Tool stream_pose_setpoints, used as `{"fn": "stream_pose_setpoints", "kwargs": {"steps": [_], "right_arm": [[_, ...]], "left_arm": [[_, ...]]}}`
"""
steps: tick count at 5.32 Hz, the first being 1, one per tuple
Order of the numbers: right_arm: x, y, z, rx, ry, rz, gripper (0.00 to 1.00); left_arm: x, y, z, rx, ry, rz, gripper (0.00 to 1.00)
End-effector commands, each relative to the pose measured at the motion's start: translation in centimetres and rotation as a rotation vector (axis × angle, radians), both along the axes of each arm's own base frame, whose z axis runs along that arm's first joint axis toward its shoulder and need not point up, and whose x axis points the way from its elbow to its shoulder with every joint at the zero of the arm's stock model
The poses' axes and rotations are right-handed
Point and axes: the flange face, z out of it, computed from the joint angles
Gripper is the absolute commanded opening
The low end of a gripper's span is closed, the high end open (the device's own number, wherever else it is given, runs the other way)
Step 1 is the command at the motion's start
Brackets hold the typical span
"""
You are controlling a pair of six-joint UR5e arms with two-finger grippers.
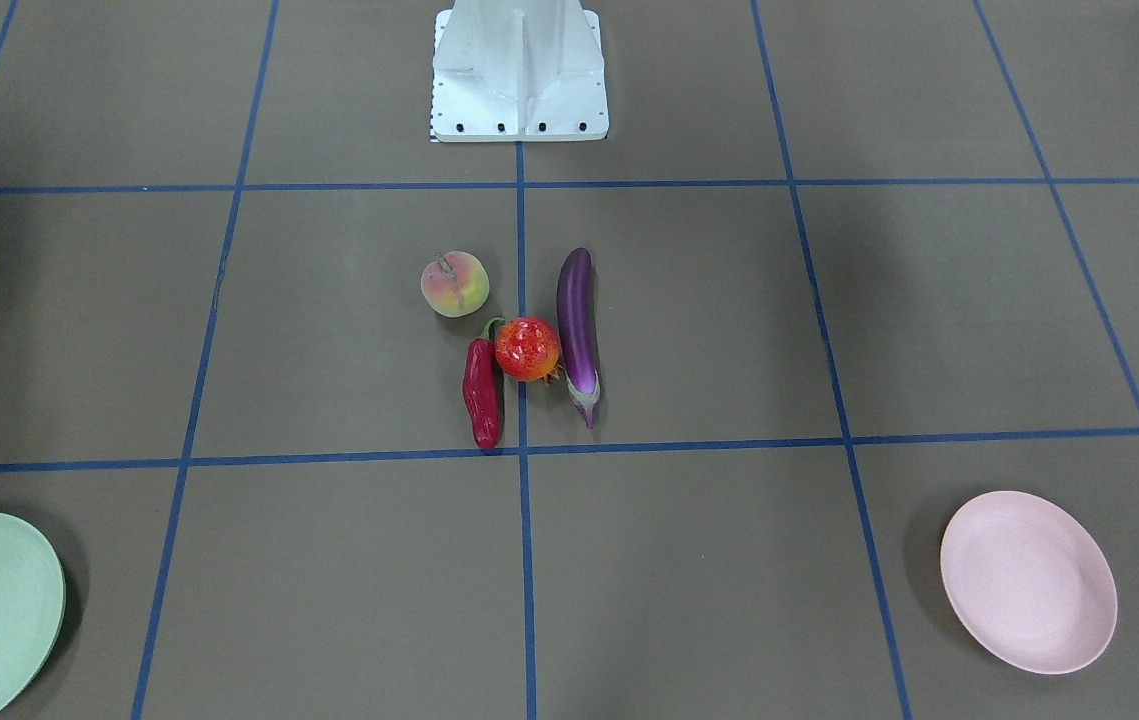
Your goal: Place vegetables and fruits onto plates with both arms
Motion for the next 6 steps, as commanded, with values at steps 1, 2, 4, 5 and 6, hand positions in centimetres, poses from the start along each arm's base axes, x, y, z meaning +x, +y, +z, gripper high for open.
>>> {"fn": "stream_pose_setpoints", "kwargs": {"steps": [1,2,4,5,6], "right_arm": [[0.5,0.3,-0.8,0.031,0.050,0.008,1.00],[0.6,0.2,-0.7,0.033,0.066,0.008,1.00],[0.6,0.1,-0.7,0.037,0.084,0.010,1.00],[0.6,0.0,-0.8,0.042,0.083,0.009,1.00],[0.5,-0.1,-0.8,0.055,0.080,0.011,1.00]], "left_arm": [[-0.1,0.1,-1.8,0.045,-0.028,-0.005,1.00],[0.0,0.3,-1.7,0.043,-0.022,-0.003,1.00],[0.1,1.2,-0.5,0.030,-0.024,0.003,1.00],[0.1,1.3,-0.6,0.030,-0.021,-0.001,1.00],[1.8,0.8,-1.4,0.045,-0.019,0.028,1.00]]}}
